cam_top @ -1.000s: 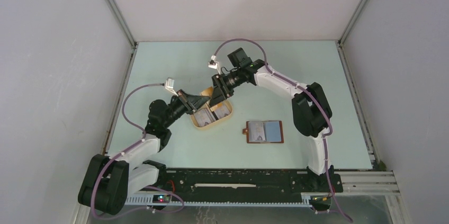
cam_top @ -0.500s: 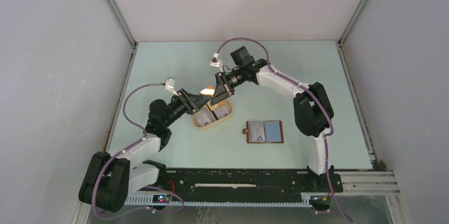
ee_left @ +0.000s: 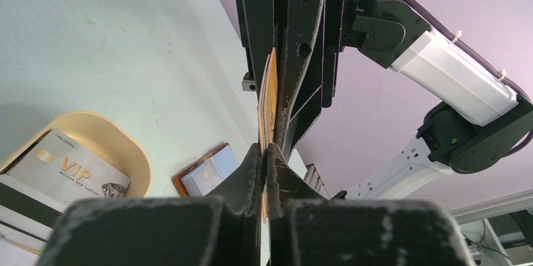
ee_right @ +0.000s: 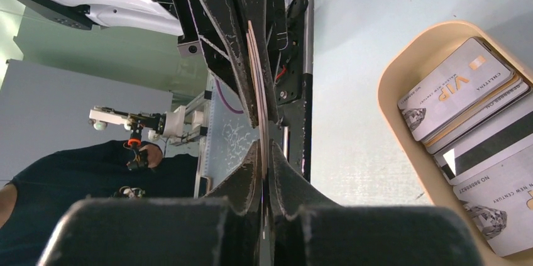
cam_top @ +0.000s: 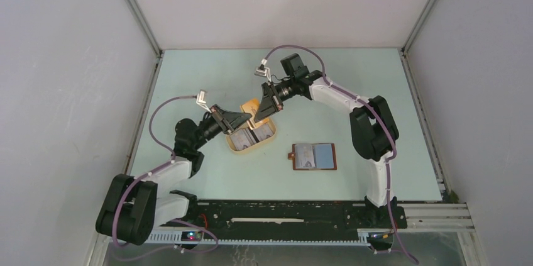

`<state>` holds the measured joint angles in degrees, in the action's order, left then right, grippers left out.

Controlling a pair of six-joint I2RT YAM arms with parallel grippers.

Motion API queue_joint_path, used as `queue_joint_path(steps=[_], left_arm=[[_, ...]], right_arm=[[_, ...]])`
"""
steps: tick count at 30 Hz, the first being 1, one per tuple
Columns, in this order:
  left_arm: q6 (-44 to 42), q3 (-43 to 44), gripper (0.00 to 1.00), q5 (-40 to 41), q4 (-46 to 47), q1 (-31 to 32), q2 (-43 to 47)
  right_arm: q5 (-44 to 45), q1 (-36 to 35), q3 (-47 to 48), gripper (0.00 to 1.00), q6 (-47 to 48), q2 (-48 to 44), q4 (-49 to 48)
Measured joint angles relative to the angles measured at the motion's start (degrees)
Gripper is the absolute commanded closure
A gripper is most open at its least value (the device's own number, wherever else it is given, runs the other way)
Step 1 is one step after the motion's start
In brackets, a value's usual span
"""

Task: Put the credit cards into the card holder
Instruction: Place the credit card in the storage box.

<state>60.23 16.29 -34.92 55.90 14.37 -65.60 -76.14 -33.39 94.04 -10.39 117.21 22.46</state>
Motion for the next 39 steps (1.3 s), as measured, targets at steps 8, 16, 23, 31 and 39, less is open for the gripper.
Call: queue_joint_path(steps=[8,16,23,31,39], left_arm=[[1.3,0.0,0.72,-0.8,1.6,0.0,-3.2],[2.4,0.0,1.00,-1.7,4.6,0.0,-3.8],[1.5,0.0,1.00,1.6,0.9,0.3,-2.6],[0.7,0.0,1.00,4.2,-2.9,1.3,-1.5],[0.6,0.0,1.00,4.8,-3.7,1.7,-1.0]], right_arm=[[0.3,-0.5,0.0,0.93,1.3,0.0,1.9],[2.7,-0.6,1.8,0.44,5.7,0.0,7.1],[12.2,-0.9,7.0,0.34,13.2,-0.7,14.4],[21.7,-3.4,7.9,0.34,16.3,-1.6,17.5],[24.7,-4.9,7.9,0.74,16.5,-1.6,18.4]])
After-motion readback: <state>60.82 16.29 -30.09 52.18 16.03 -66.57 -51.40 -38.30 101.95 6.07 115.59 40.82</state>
